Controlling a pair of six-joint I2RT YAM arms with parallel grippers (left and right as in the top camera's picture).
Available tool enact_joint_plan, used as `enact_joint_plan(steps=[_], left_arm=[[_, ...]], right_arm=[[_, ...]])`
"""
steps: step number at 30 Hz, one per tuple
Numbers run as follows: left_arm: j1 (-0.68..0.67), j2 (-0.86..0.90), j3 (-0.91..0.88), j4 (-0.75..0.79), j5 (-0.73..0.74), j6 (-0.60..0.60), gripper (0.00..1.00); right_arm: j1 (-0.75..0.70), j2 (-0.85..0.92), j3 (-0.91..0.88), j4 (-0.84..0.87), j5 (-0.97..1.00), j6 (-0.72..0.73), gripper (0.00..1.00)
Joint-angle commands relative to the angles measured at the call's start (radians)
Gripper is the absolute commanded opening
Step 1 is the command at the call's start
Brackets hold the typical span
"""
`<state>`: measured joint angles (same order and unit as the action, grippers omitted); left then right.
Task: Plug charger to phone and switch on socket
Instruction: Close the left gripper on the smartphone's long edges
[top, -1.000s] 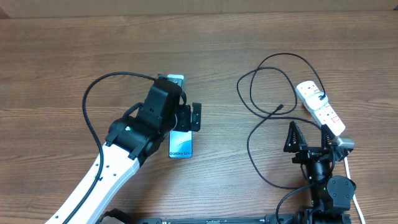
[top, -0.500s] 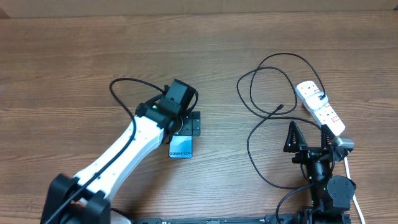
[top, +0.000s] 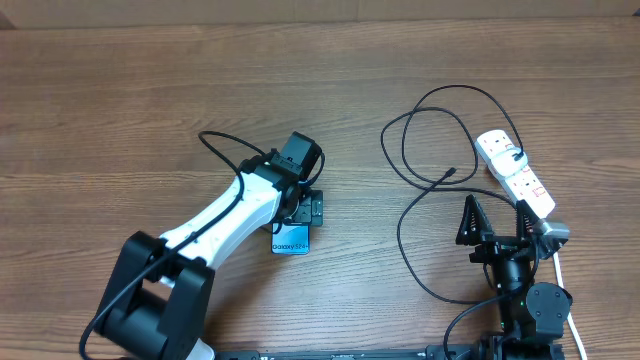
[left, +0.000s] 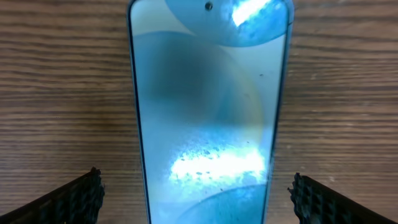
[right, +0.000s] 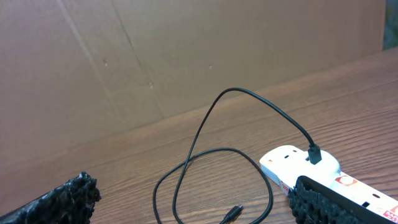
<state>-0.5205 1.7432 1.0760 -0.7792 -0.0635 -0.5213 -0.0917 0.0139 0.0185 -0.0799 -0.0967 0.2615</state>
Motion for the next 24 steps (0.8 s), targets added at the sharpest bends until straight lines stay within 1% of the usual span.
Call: enact_joint_plan(steps=[1,7,24], left_arm=[[-0.002,0.047,0.007,0.011,0.015,0.001,1.0],[-0.002,0.088,0.007,0.024,0.039,0.002,1.0],[-0.002,0.09,-0.008,0.058,0.009,-0.01,1.0]], right_arm=[[0.0,-0.008,-0.01,0.004,0.006,-0.001,1.0],[0.0,-0.008,-0.01,0.004,0.006,-0.001,1.0],[0.0,-0.008,-0.01,0.004,0.006,-0.001,1.0]])
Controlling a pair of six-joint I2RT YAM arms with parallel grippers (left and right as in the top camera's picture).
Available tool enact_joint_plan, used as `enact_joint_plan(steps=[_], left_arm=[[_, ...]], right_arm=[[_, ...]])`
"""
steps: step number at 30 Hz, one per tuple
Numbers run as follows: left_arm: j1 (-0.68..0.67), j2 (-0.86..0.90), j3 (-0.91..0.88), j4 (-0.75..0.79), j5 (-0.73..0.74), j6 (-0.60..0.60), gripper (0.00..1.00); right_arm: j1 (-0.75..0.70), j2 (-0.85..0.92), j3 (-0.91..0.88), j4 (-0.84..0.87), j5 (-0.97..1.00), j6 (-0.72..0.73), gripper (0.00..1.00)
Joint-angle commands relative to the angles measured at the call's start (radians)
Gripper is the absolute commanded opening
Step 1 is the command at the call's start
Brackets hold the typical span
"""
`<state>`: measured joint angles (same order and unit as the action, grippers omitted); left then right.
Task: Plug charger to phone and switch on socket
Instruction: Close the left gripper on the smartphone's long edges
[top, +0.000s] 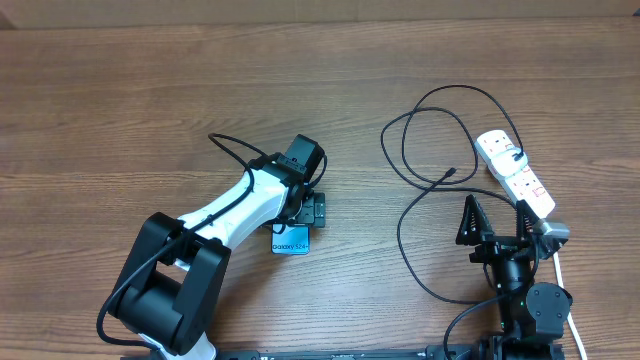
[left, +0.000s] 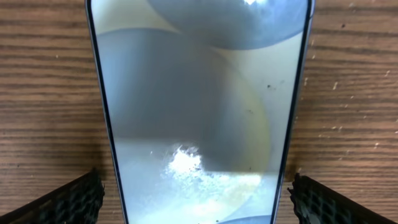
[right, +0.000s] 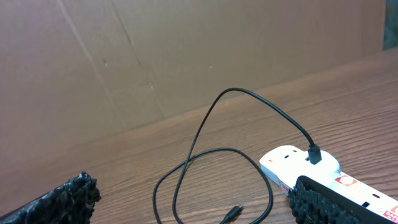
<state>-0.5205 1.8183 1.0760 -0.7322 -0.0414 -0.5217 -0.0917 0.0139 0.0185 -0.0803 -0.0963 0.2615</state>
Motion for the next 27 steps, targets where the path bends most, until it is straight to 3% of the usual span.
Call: enact_joint_plan(steps=[1,27], left_arm=[[-0.002,0.015,-0.013,0.012,-0.013,-0.016,1.0],[-0.002,0.026,-0.021,0.001,0.035,-0.018,1.0]], right_arm=[[0.0,-0.008,-0.01,0.004,0.006,-0.001,1.0],[0.0,-0.008,-0.01,0.004,0.006,-0.001,1.0]])
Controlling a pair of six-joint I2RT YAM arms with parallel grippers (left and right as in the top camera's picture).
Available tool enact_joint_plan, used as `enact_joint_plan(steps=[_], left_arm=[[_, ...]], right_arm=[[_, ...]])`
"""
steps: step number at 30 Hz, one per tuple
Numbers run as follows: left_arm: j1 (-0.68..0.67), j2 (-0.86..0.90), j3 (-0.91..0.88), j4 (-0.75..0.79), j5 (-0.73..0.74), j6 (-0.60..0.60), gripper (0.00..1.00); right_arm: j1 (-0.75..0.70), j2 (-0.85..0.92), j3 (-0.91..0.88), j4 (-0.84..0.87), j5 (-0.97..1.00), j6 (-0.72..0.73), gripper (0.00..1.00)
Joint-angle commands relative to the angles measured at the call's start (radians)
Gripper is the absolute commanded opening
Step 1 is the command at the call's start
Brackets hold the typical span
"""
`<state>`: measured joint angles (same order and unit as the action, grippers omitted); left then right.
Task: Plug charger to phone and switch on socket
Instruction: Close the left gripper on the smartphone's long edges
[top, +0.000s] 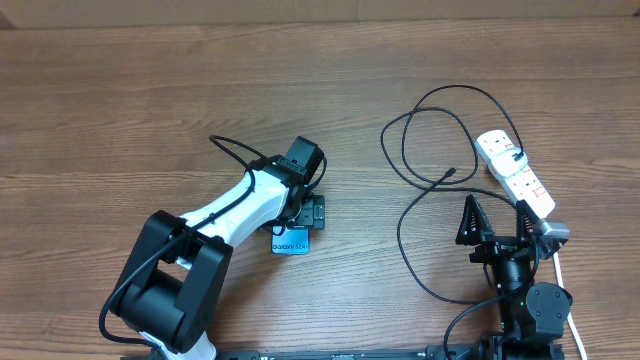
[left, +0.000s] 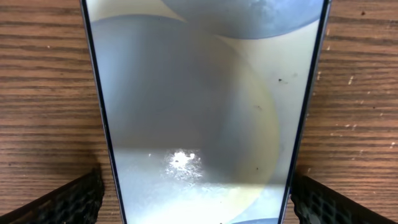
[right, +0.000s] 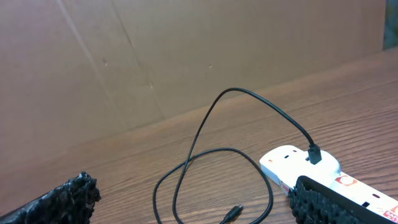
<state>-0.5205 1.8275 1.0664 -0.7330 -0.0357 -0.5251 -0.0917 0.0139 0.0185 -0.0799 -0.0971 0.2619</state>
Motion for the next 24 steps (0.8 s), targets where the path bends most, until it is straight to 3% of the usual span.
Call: enact_joint_plan(steps=[1,7,17,24], left_arm=[[-0.002,0.016,-0.011,0.002,0.029,-0.014,1.0],[-0.002,0.016,-0.011,0.004,0.029,-0.014,0.97],[-0.002,0.016,-0.011,0.004,0.029,-0.014,0.76],[-0.002,0.016,-0.011,0.005,0.029,-0.014,0.68]], right_arm=[[0.0,-0.008,-0.01,0.004,0.006,-0.002,1.0],[0.0,-0.008,-0.01,0.003,0.006,-0.002,1.0],[0.0,-0.008,-0.01,0.004,0.006,-0.002,1.0],[0.0,-0.008,-0.01,0.004,0.006,-0.002,1.0]])
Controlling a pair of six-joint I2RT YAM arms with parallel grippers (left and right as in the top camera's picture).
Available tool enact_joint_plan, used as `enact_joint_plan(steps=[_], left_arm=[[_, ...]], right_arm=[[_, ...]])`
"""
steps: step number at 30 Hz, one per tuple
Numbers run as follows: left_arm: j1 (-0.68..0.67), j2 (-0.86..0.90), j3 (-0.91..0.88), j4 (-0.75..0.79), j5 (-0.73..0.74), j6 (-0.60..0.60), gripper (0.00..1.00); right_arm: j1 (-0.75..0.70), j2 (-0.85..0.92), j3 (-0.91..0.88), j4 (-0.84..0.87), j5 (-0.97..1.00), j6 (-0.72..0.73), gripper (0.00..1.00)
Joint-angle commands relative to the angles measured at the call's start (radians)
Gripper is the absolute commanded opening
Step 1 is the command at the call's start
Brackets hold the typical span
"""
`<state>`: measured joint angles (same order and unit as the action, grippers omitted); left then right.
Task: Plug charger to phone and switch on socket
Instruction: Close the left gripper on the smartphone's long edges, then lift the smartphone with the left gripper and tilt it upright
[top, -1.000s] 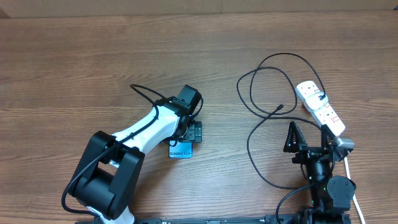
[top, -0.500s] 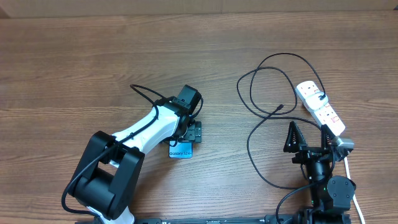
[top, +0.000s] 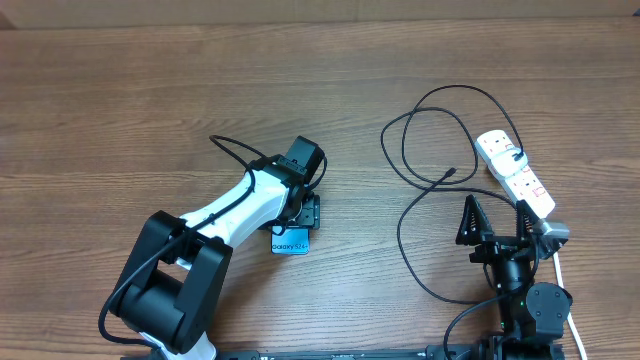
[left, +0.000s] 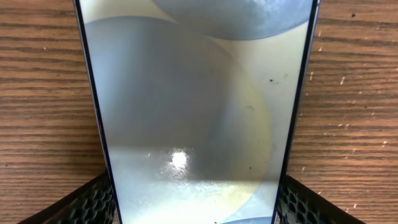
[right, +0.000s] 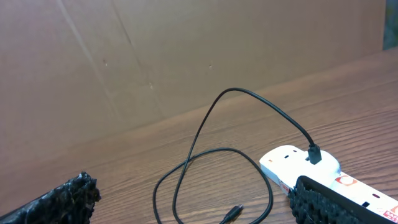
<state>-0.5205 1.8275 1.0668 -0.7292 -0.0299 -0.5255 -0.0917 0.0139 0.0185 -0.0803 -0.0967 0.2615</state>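
Note:
The phone (left: 193, 112) lies face up on the wooden table, filling the left wrist view; overhead only its blue lower end (top: 290, 241) shows under the arm. My left gripper (left: 196, 202) straddles it, both black fingers (left: 93, 202) pressed against its long edges. The white power strip (top: 516, 174) lies at the right with the black charger cable (top: 420, 120) plugged into its far end. The cable's free connector (top: 452, 173) rests on the table, also visible as the connector (right: 233, 213) in the right wrist view. My right gripper (top: 495, 222) stands open near the front edge, holding nothing.
The cable loops widely over the table between the phone and the power strip (right: 305, 167). A brown cardboard wall (right: 186, 56) stands behind the table. The left arm's own black lead (top: 225, 150) arches above its wrist.
My left gripper's fingers have drawn in from a small gap to touching the phone's two long edges. The phone, cable, power strip and right arm have not moved.
At first my left gripper was open over the phone, with the phone's top edge in the wrist view. Then it sat lower, the phone filling the view between spread fingers. Now the fingers grip its sides. The right arm stayed parked throughout.

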Motion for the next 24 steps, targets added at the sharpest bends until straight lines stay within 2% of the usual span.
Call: enact_joint_plan(steps=[1,10,24], left_arm=[[-0.002,0.016,-0.011,0.001,0.023,-0.014,0.67],[-0.002,0.016,0.018,-0.007,0.023,-0.022,0.54],[0.004,0.016,0.204,-0.138,0.024,-0.022,0.54]], right_arm=[[0.0,-0.008,-0.01,0.004,0.006,-0.001,1.0],[0.0,-0.008,-0.01,0.004,0.006,-0.001,1.0],[0.0,-0.008,-0.01,0.004,0.006,-0.001,1.0]])
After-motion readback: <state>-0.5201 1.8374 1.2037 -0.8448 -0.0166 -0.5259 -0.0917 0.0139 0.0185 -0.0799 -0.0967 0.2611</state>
